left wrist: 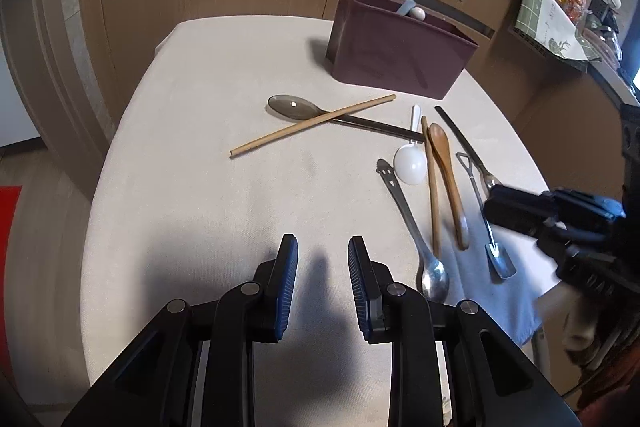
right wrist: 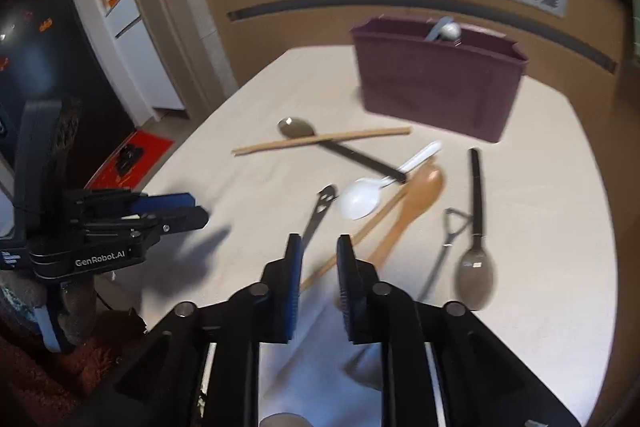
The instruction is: Organize utensils
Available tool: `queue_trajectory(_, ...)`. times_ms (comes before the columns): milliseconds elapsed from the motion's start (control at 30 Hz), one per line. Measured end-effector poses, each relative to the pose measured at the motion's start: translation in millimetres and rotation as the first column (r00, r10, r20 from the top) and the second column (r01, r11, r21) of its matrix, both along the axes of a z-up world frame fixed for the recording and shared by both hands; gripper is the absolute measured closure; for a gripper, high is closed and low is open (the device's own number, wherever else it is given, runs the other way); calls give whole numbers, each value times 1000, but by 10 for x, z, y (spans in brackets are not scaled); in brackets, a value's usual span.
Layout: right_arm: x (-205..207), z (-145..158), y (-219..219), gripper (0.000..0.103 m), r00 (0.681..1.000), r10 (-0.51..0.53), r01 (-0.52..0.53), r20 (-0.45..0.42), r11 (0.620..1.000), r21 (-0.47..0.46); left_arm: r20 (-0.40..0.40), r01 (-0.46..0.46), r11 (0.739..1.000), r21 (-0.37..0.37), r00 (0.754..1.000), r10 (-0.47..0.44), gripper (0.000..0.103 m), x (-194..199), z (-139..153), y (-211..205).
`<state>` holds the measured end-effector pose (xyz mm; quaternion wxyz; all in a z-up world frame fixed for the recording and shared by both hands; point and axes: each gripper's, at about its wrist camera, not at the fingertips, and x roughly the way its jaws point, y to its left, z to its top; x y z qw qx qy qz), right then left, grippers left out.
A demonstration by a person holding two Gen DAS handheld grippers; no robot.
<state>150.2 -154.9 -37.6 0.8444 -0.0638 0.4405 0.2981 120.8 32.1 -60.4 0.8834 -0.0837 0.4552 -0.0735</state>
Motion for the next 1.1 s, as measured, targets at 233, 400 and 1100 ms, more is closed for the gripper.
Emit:
queue_trajectory(233, 166, -393, 466, 83, 997, -49, 41, -63, 991, -130, 6, -32, 999, -2, 999, 32, 76, -33, -13, 114)
queue_trajectory(400, 206, -509, 658, 82, 998, -56, 50, -26, 978, -204, -9, -48, 999, -17, 999, 48, 75, 4, -77, 177)
queue_trajectory(1100, 384, 35, -843, 100, 934, -337, 340, 117, 940, -5, -8, 98, 995, -26, 995, -98, 75, 638, -43, -360)
